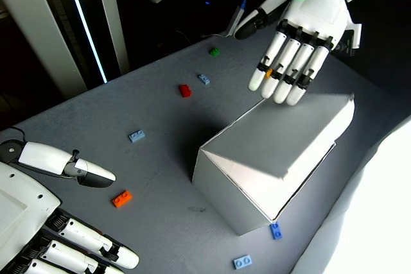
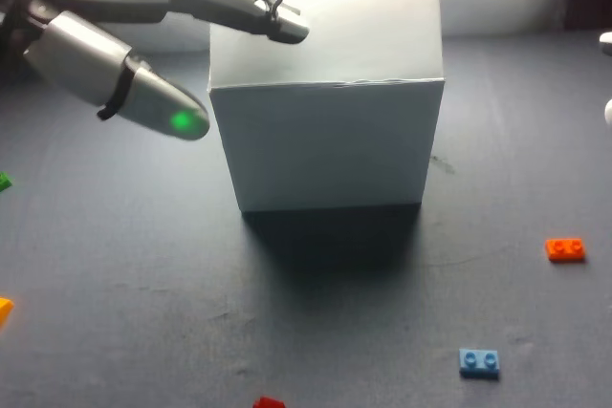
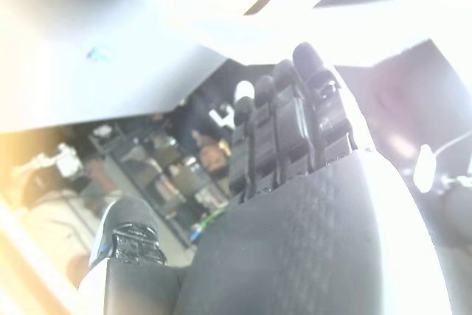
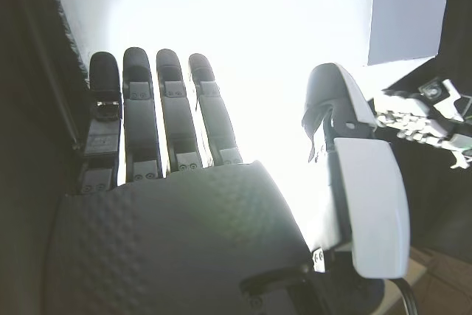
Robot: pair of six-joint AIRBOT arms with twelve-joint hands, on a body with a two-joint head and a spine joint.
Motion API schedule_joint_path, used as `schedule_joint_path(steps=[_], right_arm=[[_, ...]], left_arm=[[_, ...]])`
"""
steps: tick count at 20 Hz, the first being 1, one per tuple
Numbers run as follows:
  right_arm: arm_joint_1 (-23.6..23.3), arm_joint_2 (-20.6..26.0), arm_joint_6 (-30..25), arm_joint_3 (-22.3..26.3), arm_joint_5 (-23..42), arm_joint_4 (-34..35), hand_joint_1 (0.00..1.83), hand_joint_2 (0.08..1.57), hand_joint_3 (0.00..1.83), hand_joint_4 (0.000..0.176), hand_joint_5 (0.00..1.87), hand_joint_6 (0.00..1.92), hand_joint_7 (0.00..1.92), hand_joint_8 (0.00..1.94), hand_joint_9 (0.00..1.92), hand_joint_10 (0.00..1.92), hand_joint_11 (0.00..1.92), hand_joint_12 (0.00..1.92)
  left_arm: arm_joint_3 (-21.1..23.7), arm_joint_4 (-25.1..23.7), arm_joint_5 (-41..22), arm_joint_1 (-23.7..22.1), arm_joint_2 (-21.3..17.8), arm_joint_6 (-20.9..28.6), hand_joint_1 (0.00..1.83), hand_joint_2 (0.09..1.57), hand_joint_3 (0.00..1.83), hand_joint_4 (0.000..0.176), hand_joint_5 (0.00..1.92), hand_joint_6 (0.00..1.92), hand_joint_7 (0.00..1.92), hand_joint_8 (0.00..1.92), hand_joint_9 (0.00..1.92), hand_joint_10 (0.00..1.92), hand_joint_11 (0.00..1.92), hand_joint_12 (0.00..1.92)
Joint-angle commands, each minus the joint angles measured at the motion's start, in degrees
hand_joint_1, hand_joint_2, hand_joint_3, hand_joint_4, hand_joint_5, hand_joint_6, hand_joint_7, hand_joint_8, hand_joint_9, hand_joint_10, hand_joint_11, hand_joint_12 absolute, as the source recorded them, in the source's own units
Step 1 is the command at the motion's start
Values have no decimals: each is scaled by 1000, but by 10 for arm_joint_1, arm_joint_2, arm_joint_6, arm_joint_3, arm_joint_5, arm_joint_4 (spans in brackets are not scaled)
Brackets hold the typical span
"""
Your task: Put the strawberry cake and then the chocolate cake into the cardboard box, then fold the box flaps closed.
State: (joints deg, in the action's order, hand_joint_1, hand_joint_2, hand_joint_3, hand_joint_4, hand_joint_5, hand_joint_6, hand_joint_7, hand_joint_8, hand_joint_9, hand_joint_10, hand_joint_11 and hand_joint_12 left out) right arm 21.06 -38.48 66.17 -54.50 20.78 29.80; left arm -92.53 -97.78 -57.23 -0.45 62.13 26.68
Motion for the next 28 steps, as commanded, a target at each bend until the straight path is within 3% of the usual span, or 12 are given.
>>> schedule_joint_path(steps=[1,7,11,17,23,28], right_arm=[[-2,7,-1,-1,63,-4,88,1223,0,0,232,8,261,5,285,7,0,788],[-2,6,-1,-1,64,-5,89,1228,3,0,241,4,259,0,283,1,0,862],[-2,6,-1,-1,65,-6,88,1219,0,0,244,2,253,5,268,4,0,762],[-1,6,-1,-1,65,-6,82,1226,1,0,254,5,273,2,278,4,0,787],[-1,6,-1,-1,66,-6,79,1226,1,0,246,0,277,1,286,7,0,824],[-1,6,-1,-1,66,-7,81,1224,0,0,245,2,273,2,281,5,0,795]], left_arm=[[-10,45,1,-7,5,-3,16,1125,2,0,238,4,249,2,237,5,0,758],[-109,31,8,9,88,-9,0,1124,0,0,219,2,251,0,261,7,0,814],[-153,26,10,24,120,-10,32,1131,2,0,251,11,249,2,245,0,0,802],[-147,25,11,39,116,-10,19,1138,3,0,236,0,247,0,246,0,0,784],[-144,26,5,20,105,-4,11,1140,3,0,223,1,272,7,267,8,0,779],[-101,9,3,-10,61,6,0,1144,3,0,220,3,286,8,267,5,0,784]])
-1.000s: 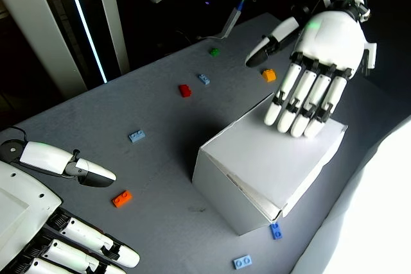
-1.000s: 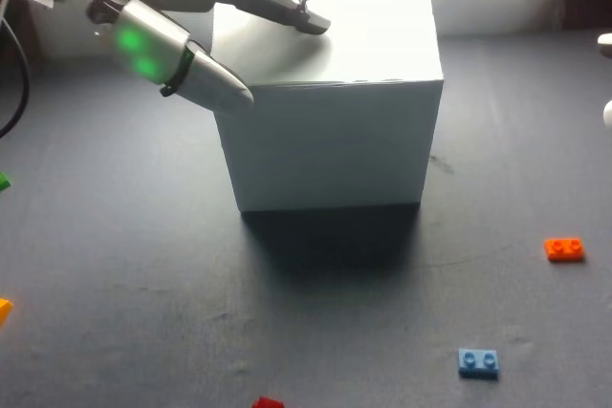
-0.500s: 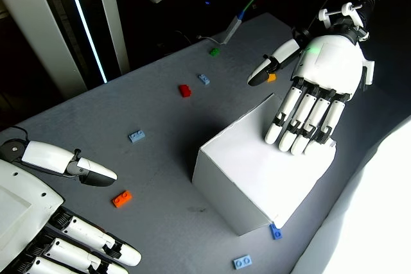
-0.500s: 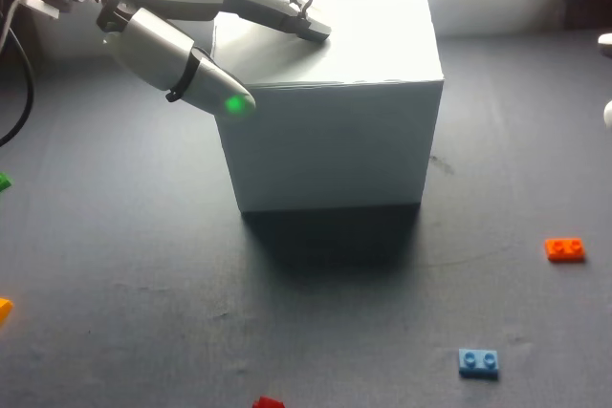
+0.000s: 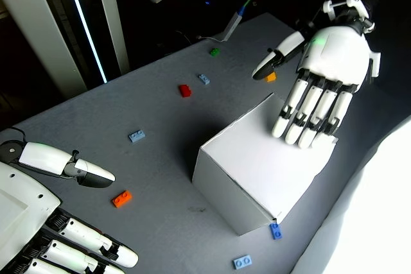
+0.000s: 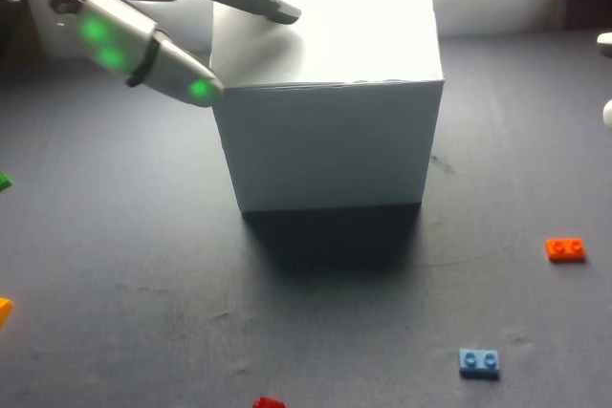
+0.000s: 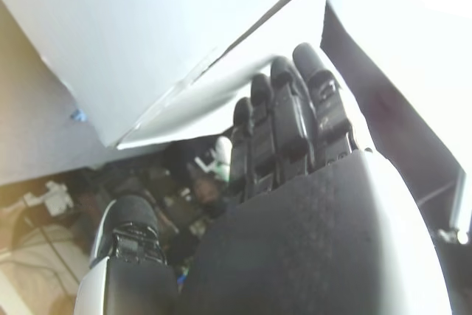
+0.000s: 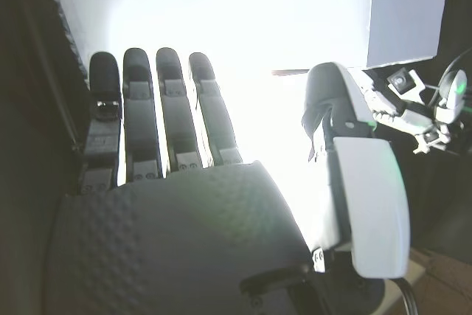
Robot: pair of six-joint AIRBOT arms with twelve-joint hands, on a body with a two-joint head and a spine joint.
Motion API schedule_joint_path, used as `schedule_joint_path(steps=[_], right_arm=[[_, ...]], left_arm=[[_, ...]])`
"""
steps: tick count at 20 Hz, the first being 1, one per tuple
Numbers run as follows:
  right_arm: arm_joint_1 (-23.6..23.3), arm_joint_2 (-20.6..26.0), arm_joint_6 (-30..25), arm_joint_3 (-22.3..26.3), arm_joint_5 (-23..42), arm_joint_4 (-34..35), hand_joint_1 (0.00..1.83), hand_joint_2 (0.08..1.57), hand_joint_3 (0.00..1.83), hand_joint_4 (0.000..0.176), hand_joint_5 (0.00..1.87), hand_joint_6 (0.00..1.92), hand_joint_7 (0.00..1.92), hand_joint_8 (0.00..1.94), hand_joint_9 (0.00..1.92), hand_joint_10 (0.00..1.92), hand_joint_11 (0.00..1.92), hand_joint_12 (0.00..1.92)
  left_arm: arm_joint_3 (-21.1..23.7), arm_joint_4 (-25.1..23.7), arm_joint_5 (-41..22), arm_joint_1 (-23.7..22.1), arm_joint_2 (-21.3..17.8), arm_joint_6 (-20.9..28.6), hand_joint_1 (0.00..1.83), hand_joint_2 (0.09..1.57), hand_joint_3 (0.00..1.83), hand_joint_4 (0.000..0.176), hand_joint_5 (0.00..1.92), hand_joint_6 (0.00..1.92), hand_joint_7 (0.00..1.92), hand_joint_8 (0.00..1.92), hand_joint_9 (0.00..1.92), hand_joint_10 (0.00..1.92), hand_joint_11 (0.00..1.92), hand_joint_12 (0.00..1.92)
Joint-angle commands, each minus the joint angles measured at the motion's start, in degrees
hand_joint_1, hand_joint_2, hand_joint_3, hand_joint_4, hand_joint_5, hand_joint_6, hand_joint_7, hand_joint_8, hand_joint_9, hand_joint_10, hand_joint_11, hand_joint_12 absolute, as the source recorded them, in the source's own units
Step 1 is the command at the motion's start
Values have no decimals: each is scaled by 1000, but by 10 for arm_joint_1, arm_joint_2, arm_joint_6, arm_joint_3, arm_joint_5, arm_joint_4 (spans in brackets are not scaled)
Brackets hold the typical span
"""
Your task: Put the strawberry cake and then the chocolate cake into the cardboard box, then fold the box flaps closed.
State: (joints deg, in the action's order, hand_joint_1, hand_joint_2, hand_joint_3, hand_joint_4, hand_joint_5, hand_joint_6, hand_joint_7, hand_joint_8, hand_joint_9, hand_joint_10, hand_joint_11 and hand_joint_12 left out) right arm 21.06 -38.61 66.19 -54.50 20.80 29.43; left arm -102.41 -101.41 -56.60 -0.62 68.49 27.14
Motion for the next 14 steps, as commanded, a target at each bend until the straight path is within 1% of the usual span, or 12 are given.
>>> schedule_joint_path(steps=[1,2,5,6,7,8,9,10,11,12,13,14], right_arm=[[0,8,-2,-1,66,-3,81,1224,0,0,249,3,277,2,288,7,0,841],[0,8,-2,-1,66,-3,94,1220,0,0,256,5,289,4,302,11,0,874],[1,8,-2,-1,66,-3,102,1225,1,0,252,2,286,1,297,7,0,877],[1,8,-2,-1,66,-3,115,1221,0,0,267,6,291,2,307,9,0,896],[1,8,-2,-1,66,-3,92,1224,1,0,319,19,355,14,353,22,0,955],[1,8,-2,-1,66,-3,92,1224,1,0,319,19,355,14,353,22,0,955],[1,8,-2,-1,66,-3,69,1222,0,0,483,68,557,58,496,71,0,1133],[2,8,-2,-1,66,-3,69,1222,0,0,483,68,557,58,496,71,0,1133],[2,8,-2,-1,66,-3,68,1222,0,0,639,115,703,83,616,116,0,1305],[2,8,-1,-1,66,-3,40,1235,1,0,793,128,856,79,740,173,93,1369],[2,8,-1,-1,66,-3,70,1223,0,0,950,142,1012,87,856,304,255,1419],[2,8,-1,-1,66,-3,107,1233,3,0,1017,386,1059,378,737,967,375,1665]], left_arm=[[9,43,-4,-15,-14,3,0,1143,2,0,219,2,293,7,270,4,0,804],[17,41,-5,-21,-24,6,0,1145,3,0,217,1,295,6,270,4,0,809],[41,23,-14,-43,-59,18,2,1147,1,0,218,1,300,4,291,8,0,852],[47,12,-17,-48,-71,23,0,1149,2,0,222,2,311,5,304,10,0,895],[53,4,-24,-52,-83,29,0,1154,2,0,260,11,380,17,365,22,0,1004],[59,-3,-27,-53,-94,34,0,1154,2,0,260,11,380,17,365,22,0,1004],[70,-12,-33,-54,-113,42,17,1155,0,0,383,18,494,10,482,26,19,1146],[77,-15,-36,-54,-124,45,17,1155,0,0,383,18,494,10,482,26,19,1146],[88,-22,-41,-54,-139,51,28,1161,1,0,514,33,629,21,618,55,97,1218],[100,-30,-45,-54,-153,56,5,1174,1,0,717,45,859,65,784,180,186,1338],[116,-37,-49,-53,-172,60,1,1179,1,0,851,33,971,102,793,456,238,1417],[129,-39,-51,-47,-188,62,41,1188,1,0,1073,260,1052,585,754,1114,347,1639]])
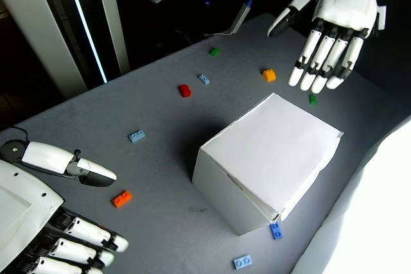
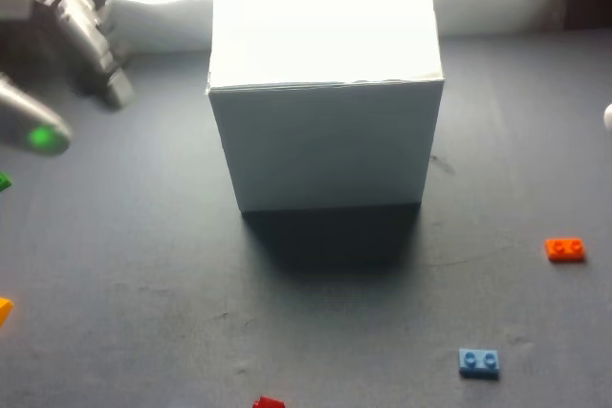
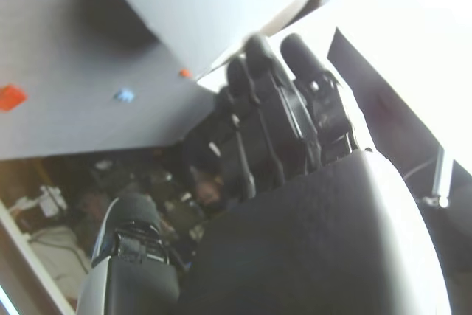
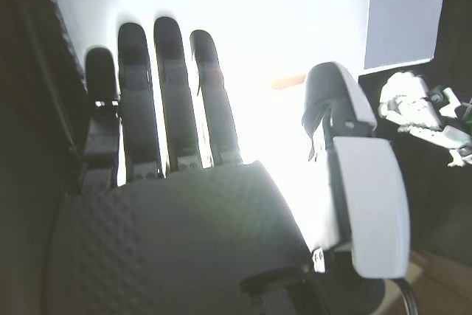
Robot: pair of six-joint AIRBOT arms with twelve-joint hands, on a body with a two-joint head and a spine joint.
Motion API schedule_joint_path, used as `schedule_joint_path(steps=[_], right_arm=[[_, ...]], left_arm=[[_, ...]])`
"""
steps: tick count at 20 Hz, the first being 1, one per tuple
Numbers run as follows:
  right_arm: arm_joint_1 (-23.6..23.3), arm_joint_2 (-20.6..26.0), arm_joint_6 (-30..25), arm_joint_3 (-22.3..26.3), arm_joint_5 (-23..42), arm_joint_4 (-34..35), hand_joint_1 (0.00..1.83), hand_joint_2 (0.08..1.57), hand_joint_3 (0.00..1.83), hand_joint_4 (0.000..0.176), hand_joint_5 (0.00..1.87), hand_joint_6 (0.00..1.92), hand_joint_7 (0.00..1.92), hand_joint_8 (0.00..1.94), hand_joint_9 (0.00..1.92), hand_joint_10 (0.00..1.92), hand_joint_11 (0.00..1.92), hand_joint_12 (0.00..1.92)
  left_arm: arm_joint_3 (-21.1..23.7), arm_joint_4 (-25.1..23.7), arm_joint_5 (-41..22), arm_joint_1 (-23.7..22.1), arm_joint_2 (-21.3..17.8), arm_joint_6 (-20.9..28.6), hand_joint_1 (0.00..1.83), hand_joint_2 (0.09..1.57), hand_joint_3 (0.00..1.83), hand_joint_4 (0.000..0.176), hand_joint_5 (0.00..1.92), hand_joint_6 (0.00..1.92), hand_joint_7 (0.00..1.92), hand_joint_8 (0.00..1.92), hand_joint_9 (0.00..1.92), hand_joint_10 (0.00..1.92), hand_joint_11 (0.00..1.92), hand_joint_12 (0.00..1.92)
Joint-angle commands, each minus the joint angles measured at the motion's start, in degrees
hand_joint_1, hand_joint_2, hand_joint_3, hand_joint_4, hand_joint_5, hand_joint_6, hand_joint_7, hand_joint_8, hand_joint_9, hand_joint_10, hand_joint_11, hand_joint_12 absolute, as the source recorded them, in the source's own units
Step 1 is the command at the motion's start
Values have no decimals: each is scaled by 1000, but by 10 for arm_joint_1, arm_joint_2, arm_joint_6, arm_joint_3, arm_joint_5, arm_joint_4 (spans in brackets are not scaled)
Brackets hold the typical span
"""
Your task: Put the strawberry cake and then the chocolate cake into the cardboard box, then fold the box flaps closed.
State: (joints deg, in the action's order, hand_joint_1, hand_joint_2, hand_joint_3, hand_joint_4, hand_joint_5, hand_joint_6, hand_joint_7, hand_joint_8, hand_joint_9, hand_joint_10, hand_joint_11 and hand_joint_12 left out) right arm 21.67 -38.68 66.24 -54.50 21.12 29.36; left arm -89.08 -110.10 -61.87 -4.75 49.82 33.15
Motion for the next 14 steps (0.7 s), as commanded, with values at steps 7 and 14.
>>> schedule_joint_path(steps=[7,14], right_arm=[[-4,9,0,-1,63,-2,0,1260,2,0,1125,1450,1305,1420,1244,1805,1150,1920],[-4,9,2,-2,66,-3,24,1296,1,0,1131,1879,1310,1923,1373,1921,1447,1921]], left_arm=[[63,45,-2,27,-71,6,0,1221,1,0,1077,1412,1228,1441,1107,1739,850,1920],[58,37,-4,27,-87,6,0,1329,14,0,1064,1691,1225,1694,1190,1881,1062,1921]])
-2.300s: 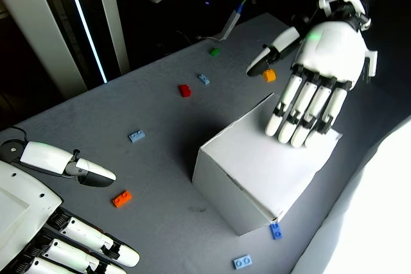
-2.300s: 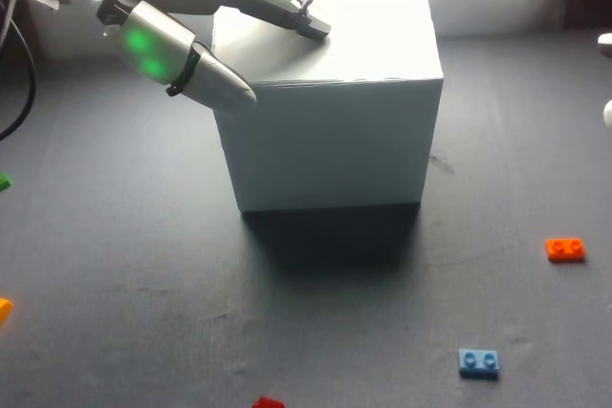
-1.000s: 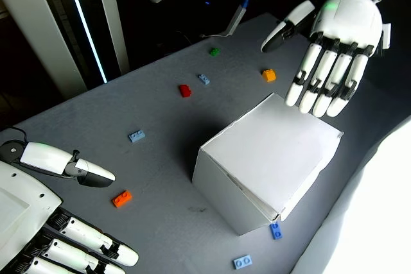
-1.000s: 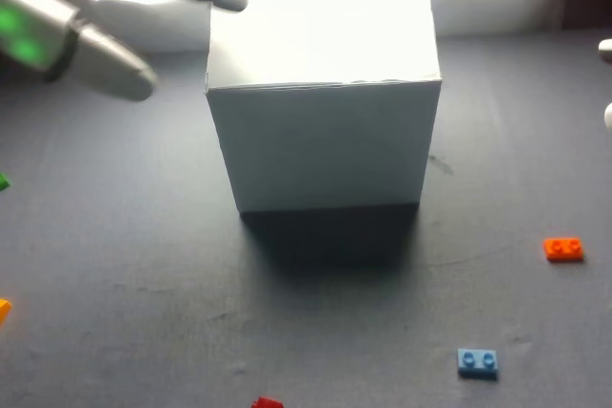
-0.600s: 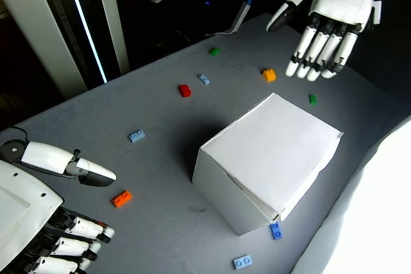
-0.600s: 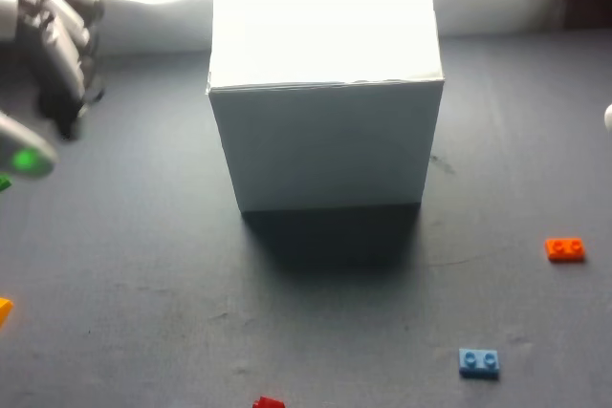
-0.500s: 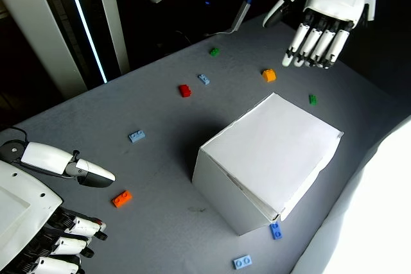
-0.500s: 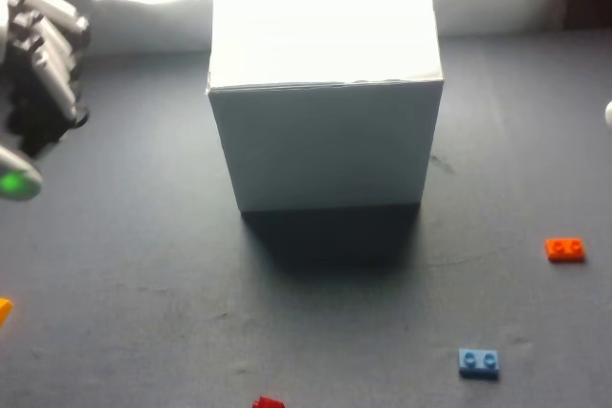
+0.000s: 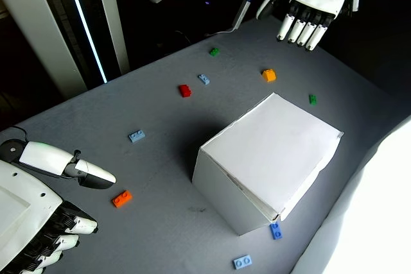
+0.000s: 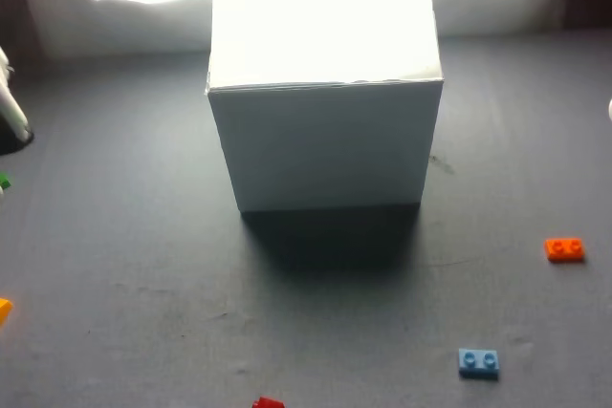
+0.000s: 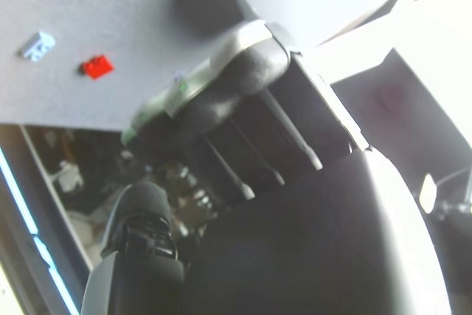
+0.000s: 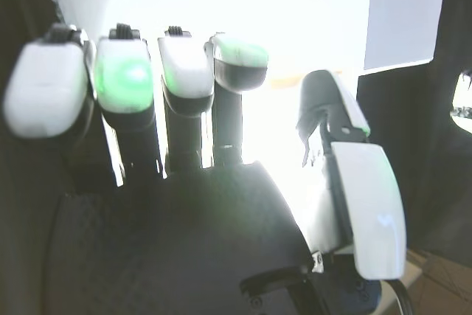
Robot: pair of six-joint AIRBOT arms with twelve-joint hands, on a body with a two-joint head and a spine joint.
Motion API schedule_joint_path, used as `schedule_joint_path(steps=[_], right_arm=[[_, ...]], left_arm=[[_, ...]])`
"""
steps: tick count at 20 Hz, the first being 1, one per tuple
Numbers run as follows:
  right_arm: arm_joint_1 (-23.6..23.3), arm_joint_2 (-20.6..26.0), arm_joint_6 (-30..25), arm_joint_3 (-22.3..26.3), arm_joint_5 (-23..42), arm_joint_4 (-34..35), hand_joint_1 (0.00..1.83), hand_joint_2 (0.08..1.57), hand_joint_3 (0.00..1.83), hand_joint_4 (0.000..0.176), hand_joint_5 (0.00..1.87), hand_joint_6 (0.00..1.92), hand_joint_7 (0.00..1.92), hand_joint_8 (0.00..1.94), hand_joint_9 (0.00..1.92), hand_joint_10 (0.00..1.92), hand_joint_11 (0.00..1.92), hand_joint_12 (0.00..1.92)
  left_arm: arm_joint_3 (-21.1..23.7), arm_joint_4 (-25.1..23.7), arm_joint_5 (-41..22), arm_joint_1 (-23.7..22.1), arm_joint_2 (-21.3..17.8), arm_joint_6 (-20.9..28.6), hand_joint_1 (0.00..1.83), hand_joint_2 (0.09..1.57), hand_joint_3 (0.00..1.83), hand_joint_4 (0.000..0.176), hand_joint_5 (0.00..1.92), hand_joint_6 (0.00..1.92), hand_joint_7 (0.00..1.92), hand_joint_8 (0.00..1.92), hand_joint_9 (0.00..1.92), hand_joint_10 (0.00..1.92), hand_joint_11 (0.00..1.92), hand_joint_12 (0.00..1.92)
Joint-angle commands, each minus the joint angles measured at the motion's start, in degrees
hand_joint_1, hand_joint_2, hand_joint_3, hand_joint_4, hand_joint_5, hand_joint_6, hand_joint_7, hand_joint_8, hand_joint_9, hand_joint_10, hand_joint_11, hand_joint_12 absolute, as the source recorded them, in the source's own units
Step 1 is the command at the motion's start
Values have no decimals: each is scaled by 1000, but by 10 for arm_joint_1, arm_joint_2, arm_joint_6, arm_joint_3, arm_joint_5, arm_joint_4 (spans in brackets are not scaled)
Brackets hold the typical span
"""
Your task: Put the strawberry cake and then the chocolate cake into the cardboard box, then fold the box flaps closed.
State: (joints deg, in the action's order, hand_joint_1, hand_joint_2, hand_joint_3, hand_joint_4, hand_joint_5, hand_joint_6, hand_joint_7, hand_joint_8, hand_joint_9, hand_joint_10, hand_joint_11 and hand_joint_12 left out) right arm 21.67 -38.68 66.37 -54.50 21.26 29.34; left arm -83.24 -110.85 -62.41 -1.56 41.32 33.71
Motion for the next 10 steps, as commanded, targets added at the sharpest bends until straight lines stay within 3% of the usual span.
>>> schedule_joint_path(steps=[1,3,5,8,10], right_arm=[[-4,9,1,-2,65,-3,24,1296,1,0,1131,1879,1310,1923,1373,1921,1447,1921],[-4,9,2,-1,65,-3,60,1323,10,0,1124,1900,1294,1941,1375,1921,1459,1921],[-4,9,2,-1,65,-3,128,1363,16,0,1083,1858,1238,1870,1280,1921,1344,1921],[-4,8,4,-1,65,-3,168,1380,17,0,1070,1837,1223,1847,1265,1921,1328,1921],[-4,8,4,-1,64,-3,184,1407,16,0,1060,1892,1211,1922,1273,1921,1332,1921]], left_arm=[[-4,44,1,-4,-3,1,0,1329,14,0,1064,1691,1225,1694,1190,1881,1062,1921],[-6,45,0,-3,-4,1,0,1374,17,0,1006,1761,1154,1764,1133,1921,1067,1921],[-4,52,-3,-3,-8,3,0,1426,20,0,1013,1695,1149,1686,1112,1896,1015,1921],[11,55,-3,-2,-14,6,0,1440,15,0,1012,1700,1145,1688,1106,1898,1001,1921],[18,56,-3,-7,-16,6,7,1456,13,0,1005,1711,1143,1715,1106,1920,1020,1921]])
